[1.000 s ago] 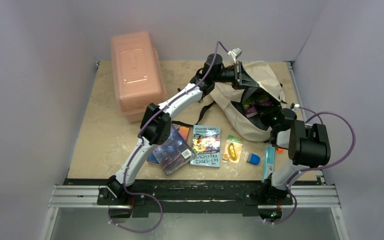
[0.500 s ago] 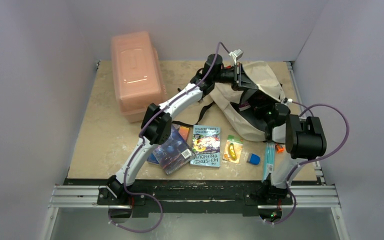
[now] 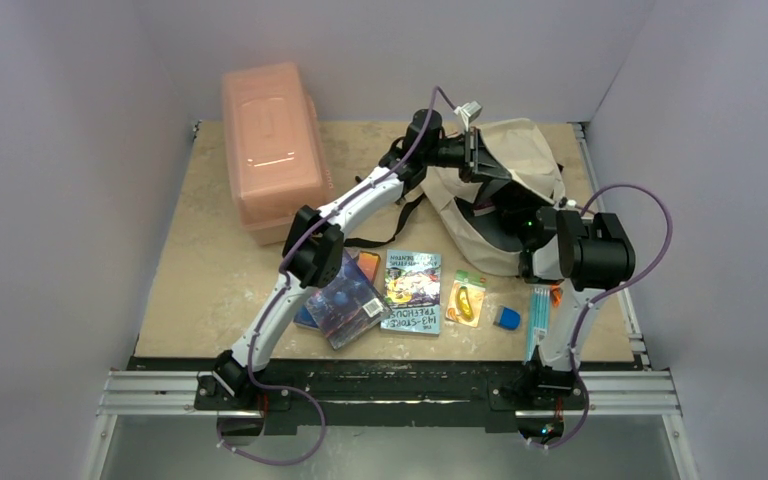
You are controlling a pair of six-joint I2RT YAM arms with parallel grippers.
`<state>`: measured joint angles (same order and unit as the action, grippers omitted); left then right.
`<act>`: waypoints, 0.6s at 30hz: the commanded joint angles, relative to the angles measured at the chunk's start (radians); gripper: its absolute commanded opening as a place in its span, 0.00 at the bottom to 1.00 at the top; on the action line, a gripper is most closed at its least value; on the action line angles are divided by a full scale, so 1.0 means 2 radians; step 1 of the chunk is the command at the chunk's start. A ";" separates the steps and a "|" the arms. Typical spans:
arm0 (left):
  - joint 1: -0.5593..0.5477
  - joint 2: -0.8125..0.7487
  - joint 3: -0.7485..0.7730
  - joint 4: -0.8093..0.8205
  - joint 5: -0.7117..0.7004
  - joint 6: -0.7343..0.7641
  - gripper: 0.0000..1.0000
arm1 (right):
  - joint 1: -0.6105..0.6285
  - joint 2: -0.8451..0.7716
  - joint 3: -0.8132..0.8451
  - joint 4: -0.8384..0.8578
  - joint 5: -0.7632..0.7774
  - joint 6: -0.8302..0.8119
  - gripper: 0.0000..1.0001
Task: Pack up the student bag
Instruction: Place the book in the student bag.
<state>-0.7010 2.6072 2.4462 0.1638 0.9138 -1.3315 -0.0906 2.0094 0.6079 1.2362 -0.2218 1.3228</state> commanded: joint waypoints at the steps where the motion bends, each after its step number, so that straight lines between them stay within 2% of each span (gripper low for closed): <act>1: 0.006 -0.001 0.030 0.027 0.015 0.001 0.00 | 0.000 -0.017 0.007 0.038 0.049 0.003 0.38; 4: 0.014 0.002 0.027 0.023 0.010 0.003 0.00 | 0.000 -0.079 -0.015 -0.059 0.050 -0.030 0.55; 7: 0.021 0.007 0.026 0.022 0.004 0.001 0.00 | 0.000 -0.154 -0.017 -0.205 0.042 -0.088 0.71; 9: 0.024 0.010 0.026 0.023 0.002 0.001 0.00 | 0.000 -0.195 -0.019 -0.269 0.043 -0.127 0.80; 13: 0.025 0.015 0.028 0.030 -0.003 -0.007 0.00 | 0.000 -0.262 -0.015 -0.401 0.061 -0.182 0.87; 18: 0.024 0.015 0.024 0.031 -0.003 -0.007 0.00 | 0.000 -0.306 0.006 -0.497 0.088 -0.248 0.91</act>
<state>-0.6556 2.6373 2.4500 0.1749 0.9092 -1.3422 -0.0898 1.4612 0.5655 0.4614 -0.1207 0.9874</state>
